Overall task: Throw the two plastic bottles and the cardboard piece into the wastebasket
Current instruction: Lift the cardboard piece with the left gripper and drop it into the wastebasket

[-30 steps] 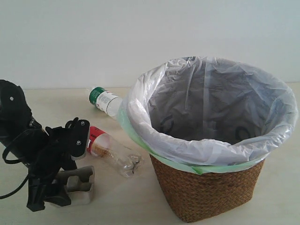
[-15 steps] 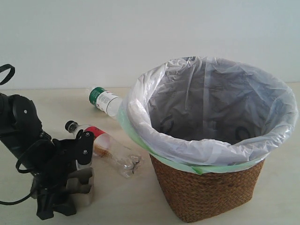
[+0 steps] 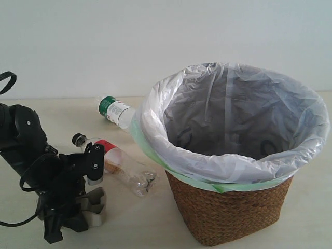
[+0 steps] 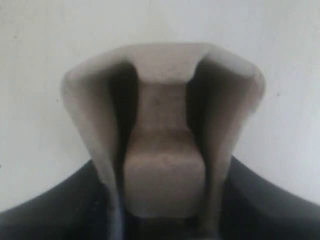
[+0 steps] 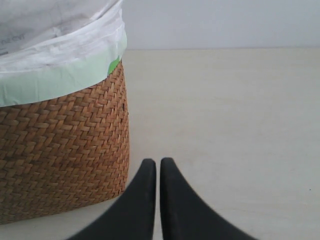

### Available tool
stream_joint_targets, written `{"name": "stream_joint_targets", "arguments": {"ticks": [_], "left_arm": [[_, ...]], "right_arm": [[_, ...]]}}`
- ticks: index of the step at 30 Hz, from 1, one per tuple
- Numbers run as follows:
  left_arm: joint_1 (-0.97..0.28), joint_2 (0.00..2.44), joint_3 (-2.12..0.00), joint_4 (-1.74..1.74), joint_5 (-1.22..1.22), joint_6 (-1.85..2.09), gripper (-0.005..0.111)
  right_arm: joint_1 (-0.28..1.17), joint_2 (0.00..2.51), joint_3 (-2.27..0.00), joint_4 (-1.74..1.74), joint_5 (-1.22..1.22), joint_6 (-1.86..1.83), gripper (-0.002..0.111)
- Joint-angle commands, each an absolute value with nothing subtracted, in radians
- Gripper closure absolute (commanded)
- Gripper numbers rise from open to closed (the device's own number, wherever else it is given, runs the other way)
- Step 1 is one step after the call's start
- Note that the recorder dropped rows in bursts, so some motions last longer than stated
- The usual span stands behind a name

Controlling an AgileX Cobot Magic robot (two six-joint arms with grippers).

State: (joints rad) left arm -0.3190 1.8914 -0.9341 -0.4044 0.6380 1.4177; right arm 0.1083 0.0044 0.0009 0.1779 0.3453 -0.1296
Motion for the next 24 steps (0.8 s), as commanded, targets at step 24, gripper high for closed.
{"name": "stream_joint_targets", "arguments": {"ticks": [24], "left_arm": [[-0.322, 1.587, -0.958, 0.074, 0.946, -0.027, 0.103]], "right_arm": [[0.102, 0.000, 0.000, 0.171, 0.339, -0.134, 0.108]]}}
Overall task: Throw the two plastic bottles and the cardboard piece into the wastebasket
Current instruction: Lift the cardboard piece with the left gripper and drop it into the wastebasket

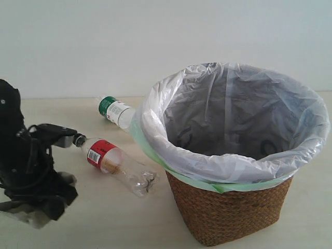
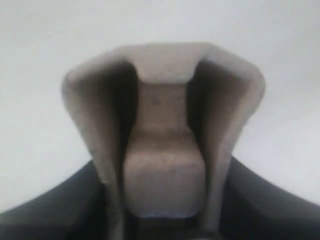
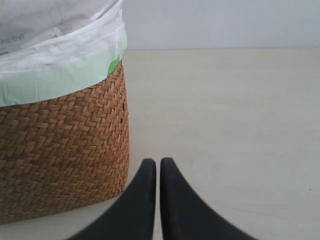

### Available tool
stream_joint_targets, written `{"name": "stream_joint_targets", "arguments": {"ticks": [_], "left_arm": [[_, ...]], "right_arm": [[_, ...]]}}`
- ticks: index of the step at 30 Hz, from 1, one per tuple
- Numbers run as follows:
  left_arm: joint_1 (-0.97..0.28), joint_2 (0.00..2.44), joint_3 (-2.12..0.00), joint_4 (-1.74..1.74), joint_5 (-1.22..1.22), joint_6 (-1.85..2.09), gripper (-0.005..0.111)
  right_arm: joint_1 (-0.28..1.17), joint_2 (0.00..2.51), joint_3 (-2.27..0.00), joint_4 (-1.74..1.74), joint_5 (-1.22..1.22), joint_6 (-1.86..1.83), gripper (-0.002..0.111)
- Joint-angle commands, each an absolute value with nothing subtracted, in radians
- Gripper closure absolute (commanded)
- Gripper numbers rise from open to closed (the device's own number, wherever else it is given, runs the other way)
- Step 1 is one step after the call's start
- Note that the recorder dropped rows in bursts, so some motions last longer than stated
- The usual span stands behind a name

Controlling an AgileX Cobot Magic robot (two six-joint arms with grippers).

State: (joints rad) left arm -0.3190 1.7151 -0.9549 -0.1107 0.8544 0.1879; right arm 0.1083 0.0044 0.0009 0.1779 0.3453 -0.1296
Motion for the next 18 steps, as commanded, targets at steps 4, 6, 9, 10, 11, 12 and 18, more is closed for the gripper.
{"name": "stream_joint_targets", "arguments": {"ticks": [4, 6, 9, 10, 11, 12, 18], "left_arm": [[-0.297, 1.427, -0.960, 0.366, 1.063, -0.329, 0.103], [-0.263, 1.369, -0.960, 0.447, 1.113, -0.397, 0.103], [-0.195, 1.311, -0.960, 0.544, 1.221, -0.440, 0.103], [-0.171, 1.301, -0.960, 0.558, 1.221, -0.440, 0.103], [-0.155, 1.297, -0.960, 0.566, 1.221, -0.440, 0.103], [-0.136, 1.292, -0.960, 0.566, 1.221, -0.440, 0.103], [-0.115, 1.314, -0.967, 0.507, 1.165, -0.399, 0.103]], "right_arm": [[0.102, 0.000, 0.000, 0.171, 0.339, -0.134, 0.108], [0.102, 0.000, 0.000, 0.171, 0.339, -0.134, 0.108], [0.102, 0.000, 0.000, 0.171, 0.339, -0.134, 0.108], [0.102, 0.000, 0.000, 0.171, 0.339, -0.134, 0.108], [0.102, 0.000, 0.000, 0.171, 0.339, -0.134, 0.108], [0.102, 0.000, 0.000, 0.171, 0.339, -0.134, 0.108], [0.102, 0.000, 0.000, 0.171, 0.339, -0.134, 0.108]]}}
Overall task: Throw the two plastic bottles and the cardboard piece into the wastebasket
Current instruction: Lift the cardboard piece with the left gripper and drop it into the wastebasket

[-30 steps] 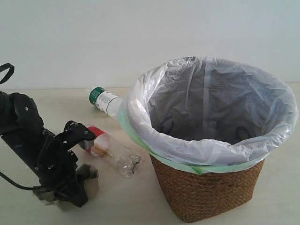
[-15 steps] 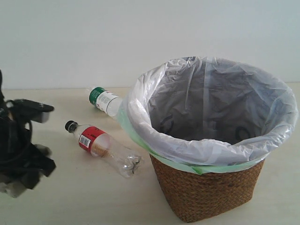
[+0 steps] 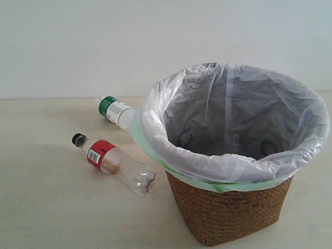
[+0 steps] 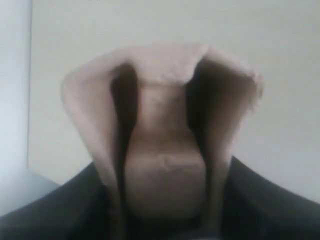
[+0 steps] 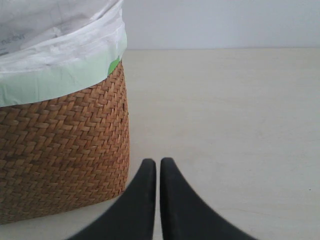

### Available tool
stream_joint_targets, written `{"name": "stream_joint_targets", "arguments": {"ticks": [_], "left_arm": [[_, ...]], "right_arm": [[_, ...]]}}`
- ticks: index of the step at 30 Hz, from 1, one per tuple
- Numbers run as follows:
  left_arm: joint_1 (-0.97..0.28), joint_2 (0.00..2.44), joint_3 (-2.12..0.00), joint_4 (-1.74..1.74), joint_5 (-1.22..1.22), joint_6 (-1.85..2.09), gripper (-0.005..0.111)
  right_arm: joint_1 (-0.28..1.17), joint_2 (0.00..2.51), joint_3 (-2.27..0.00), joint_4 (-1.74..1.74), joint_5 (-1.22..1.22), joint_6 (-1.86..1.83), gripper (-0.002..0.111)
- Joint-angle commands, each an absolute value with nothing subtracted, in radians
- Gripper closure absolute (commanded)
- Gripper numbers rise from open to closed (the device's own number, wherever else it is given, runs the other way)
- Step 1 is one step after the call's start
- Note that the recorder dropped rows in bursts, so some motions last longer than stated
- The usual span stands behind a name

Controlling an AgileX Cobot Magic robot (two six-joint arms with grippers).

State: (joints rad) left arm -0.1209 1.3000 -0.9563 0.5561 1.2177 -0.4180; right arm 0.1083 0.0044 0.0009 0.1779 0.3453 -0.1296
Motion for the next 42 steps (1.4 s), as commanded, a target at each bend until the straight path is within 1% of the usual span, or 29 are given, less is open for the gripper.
{"name": "stream_joint_targets", "arguments": {"ticks": [1, 4, 6, 10, 14, 16, 18, 21, 24, 32, 35, 36, 39, 42], "left_arm": [[-0.115, 1.327, -0.975, 0.473, 1.148, -0.392, 0.103], [-0.115, 1.377, -1.031, 0.294, 1.097, -0.360, 0.103], [-0.115, 1.407, -1.066, 0.100, 1.059, -0.225, 0.103], [-0.115, 1.449, -1.119, -0.408, 0.956, 0.110, 0.103], [-0.115, 1.452, -1.160, -0.937, 0.946, 0.466, 0.103], [-0.115, 1.449, -1.177, -1.080, 0.968, 0.559, 0.103], [-0.115, 1.445, -1.198, -1.124, 0.984, 0.576, 0.103], [-0.115, 1.441, -1.214, -1.096, 0.990, 0.574, 0.103], [-0.115, 1.441, -1.214, -0.967, 0.972, 0.511, 0.103], [-0.115, 1.441, -1.214, -0.350, 0.996, 0.083, 0.103], [-0.115, 1.441, -1.214, 0.007, 1.095, -0.141, 0.103], [-0.115, 1.441, -1.214, 0.159, 1.166, -0.232, 0.103], [-0.115, 1.441, -1.214, 0.347, 1.221, -0.322, 0.103], [-0.115, 1.441, -1.214, 0.405, 1.221, -0.323, 0.103]], "right_arm": [[0.102, 0.000, 0.000, 0.171, 0.339, -0.134, 0.108], [0.102, 0.000, 0.000, 0.171, 0.339, -0.134, 0.108], [0.102, 0.000, 0.000, 0.171, 0.339, -0.134, 0.108], [0.102, 0.000, 0.000, 0.171, 0.339, -0.134, 0.108], [0.102, 0.000, 0.000, 0.171, 0.339, -0.134, 0.108], [0.102, 0.000, 0.000, 0.171, 0.339, -0.134, 0.108], [0.102, 0.000, 0.000, 0.171, 0.339, -0.134, 0.108], [0.102, 0.000, 0.000, 0.171, 0.339, -0.134, 0.108], [0.102, 0.000, 0.000, 0.171, 0.339, -0.134, 0.108], [0.102, 0.000, 0.000, 0.171, 0.339, -0.134, 0.108], [0.102, 0.000, 0.000, 0.171, 0.339, -0.134, 0.108], [0.102, 0.000, 0.000, 0.171, 0.339, -0.134, 0.108], [0.102, 0.000, 0.000, 0.171, 0.339, -0.134, 0.108], [0.102, 0.000, 0.000, 0.171, 0.339, -0.134, 0.108]]}}
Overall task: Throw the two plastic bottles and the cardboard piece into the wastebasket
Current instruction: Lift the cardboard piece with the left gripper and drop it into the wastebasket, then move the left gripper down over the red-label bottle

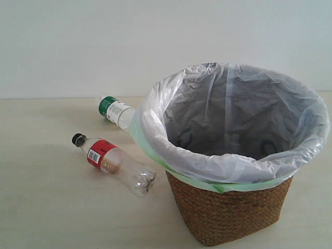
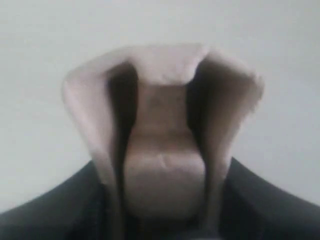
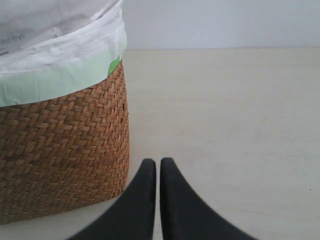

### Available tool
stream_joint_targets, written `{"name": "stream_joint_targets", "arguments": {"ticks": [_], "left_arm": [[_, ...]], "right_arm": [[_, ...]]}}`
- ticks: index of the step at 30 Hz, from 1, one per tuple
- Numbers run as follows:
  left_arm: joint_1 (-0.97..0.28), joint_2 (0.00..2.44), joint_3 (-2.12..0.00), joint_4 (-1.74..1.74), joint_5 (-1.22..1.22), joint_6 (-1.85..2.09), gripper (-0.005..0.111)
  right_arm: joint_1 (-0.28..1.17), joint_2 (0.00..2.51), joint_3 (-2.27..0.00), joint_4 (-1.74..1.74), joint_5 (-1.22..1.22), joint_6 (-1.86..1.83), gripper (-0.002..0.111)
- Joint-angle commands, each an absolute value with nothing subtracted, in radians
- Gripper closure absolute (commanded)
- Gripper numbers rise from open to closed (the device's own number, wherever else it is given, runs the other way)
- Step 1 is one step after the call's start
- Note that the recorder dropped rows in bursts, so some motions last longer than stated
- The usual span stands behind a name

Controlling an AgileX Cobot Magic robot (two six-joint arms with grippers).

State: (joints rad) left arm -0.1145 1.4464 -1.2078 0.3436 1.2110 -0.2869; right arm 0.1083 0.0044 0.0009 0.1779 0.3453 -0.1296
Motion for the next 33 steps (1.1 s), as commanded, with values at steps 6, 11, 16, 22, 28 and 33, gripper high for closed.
{"name": "stream_joint_targets", "arguments": {"ticks": [6, 11, 16, 22, 28, 33], "left_arm": [[-0.125, 1.531, -1.292, -0.964, 1.022, 0.528, 0.101], [-0.335, 1.656, -1.619, -1.337, 1.099, 0.655, 0.039], [-0.429, 1.685, -1.781, -0.719, 1.059, 0.179, 0.010], [-0.429, 1.657, -1.752, 0.071, 1.221, -0.081, 0.010], [-0.429, 1.642, -1.528, 0.326, 1.221, -0.042, 0.010], [-0.429, 1.708, -1.406, 0.348, 1.221, 0.225, 0.011]], "right_arm": [[0.102, 0.000, 0.000, 0.171, 0.339, -0.134, 0.108], [0.102, 0.000, 0.000, 0.171, 0.339, -0.134, 0.108], [0.102, 0.000, 0.000, 0.171, 0.339, -0.134, 0.108], [0.102, 0.000, 0.000, 0.171, 0.337, -0.134, 0.108], [0.102, 0.000, 0.000, 0.171, 0.337, -0.134, 0.108], [0.102, 0.000, 0.000, 0.171, 0.337, -0.134, 0.108]]}}
